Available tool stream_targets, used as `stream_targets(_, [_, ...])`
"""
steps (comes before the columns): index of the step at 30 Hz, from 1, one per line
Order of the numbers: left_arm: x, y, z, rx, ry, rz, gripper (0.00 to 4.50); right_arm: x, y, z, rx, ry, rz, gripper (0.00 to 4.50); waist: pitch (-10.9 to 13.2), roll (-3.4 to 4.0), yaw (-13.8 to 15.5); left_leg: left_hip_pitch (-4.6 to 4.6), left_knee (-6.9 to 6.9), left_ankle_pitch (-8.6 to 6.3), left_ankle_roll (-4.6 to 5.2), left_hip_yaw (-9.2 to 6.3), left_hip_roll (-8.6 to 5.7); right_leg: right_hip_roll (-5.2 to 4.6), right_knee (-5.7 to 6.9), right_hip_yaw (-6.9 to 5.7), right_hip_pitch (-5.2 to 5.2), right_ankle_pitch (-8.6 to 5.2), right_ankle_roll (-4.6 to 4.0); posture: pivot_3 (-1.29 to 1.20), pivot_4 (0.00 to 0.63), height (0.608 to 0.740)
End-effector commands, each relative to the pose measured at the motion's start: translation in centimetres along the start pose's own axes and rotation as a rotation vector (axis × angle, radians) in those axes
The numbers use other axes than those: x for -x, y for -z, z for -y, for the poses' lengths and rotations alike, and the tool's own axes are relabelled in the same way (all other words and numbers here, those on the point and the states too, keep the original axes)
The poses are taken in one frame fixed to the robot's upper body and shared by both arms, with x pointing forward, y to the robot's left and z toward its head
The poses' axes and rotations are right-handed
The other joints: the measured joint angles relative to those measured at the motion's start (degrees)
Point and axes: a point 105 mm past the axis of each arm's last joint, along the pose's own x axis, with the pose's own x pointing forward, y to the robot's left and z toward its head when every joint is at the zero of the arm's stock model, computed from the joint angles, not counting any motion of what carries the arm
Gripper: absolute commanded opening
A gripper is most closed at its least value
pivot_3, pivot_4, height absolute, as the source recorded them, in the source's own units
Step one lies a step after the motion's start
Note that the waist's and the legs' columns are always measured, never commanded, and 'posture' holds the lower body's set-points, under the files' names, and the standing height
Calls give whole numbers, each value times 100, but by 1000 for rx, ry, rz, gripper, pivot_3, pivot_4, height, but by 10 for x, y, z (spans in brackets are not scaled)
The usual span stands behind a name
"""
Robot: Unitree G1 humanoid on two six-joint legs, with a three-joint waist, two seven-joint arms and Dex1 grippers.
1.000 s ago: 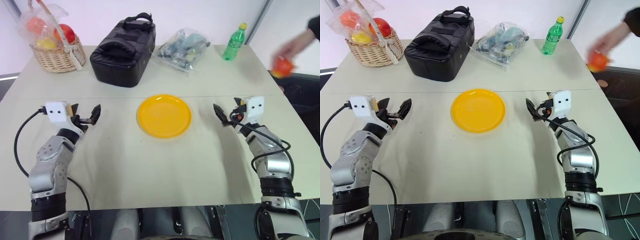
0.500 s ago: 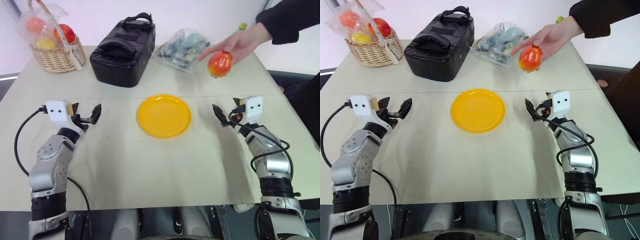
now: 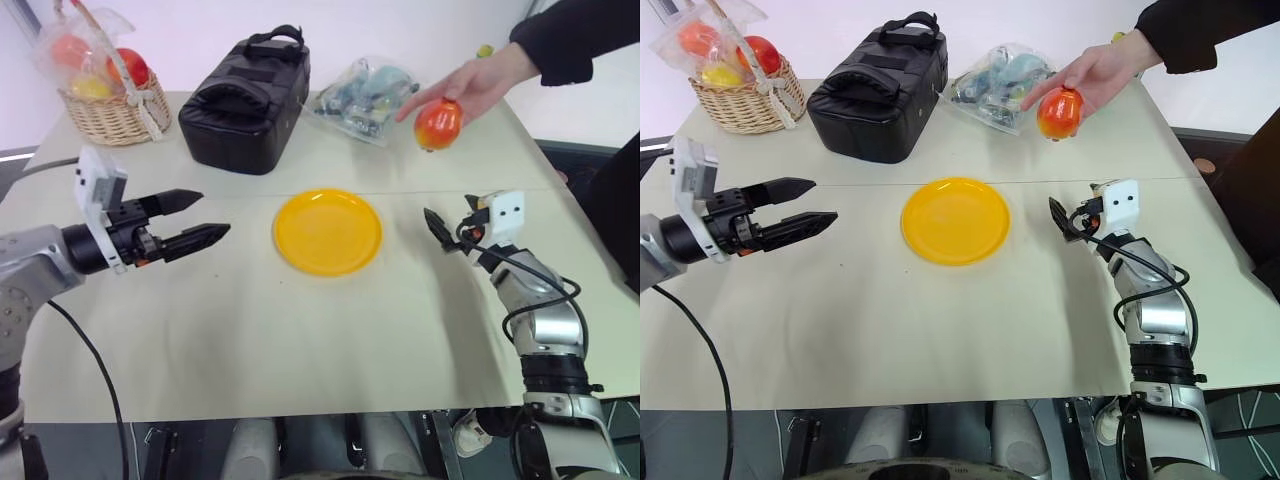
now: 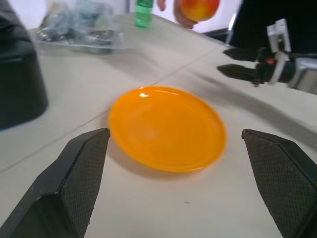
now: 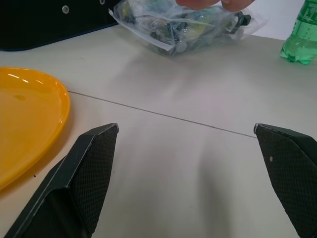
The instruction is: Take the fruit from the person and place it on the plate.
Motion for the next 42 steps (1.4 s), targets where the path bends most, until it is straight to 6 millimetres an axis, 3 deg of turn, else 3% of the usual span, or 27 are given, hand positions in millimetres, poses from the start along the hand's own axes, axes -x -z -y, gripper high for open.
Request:
stream_targets(1, [1,-23,0,-64,5,51,4462,3,-45,5,-1,23,114,4500,0,0,3,0,0,0,0,0,0,0,0,0,0,0,0,0,150,740])
stream_targets(4, [-4,-20,-1,-60,6,48,4462,-4,-70,-6,-37,10,164,4500,0,0,-17,0,0,0,0,0,0,1,1,0,0,0,0,0,150,740])
stream_targets(9, [-11,-15,-2,-61,-1,53,4462,-15,-93,-14,-110,-12,214,4500,0,0,-8,0,-4,0,0,-1,4,8,1,1,-3,0,0,0,150,740])
stream_targets(26, [-11,-3,1,-44,-42,54,4462,-54,-102,-12,-190,2,206,4500,0,1,-14,-4,-4,0,0,1,2,3,0,2,-7,0,0,0,150,740])
stream_targets(30, [-10,-1,2,-40,-48,53,4500,-55,-105,-10,-186,4,224,3426,0,1,-1,-4,-3,0,0,1,0,0,0,2,-7,0,0,0,150,740])
stream_targets(35, [-8,1,1,-39,-62,50,4500,-54,-107,-15,-178,-27,225,3374,0,1,-10,-6,-3,0,0,0,1,1,0,1,-7,0,0,0,150,740])
stream_targets(38, [-4,10,-3,-46,-87,2,4500,-54,-97,-48,-125,-178,157,3374,0,1,-21,-5,-4,0,0,1,1,0,0,1,-7,0,0,0,150,740])
stream_targets(42, [3,36,-6,-55,-115,-120,4500,-49,-76,-96,-109,-353,65,3374,0,1,-72,-3,-12,0,0,0,7,8,1,1,-12,-1,-2,0,150,740])
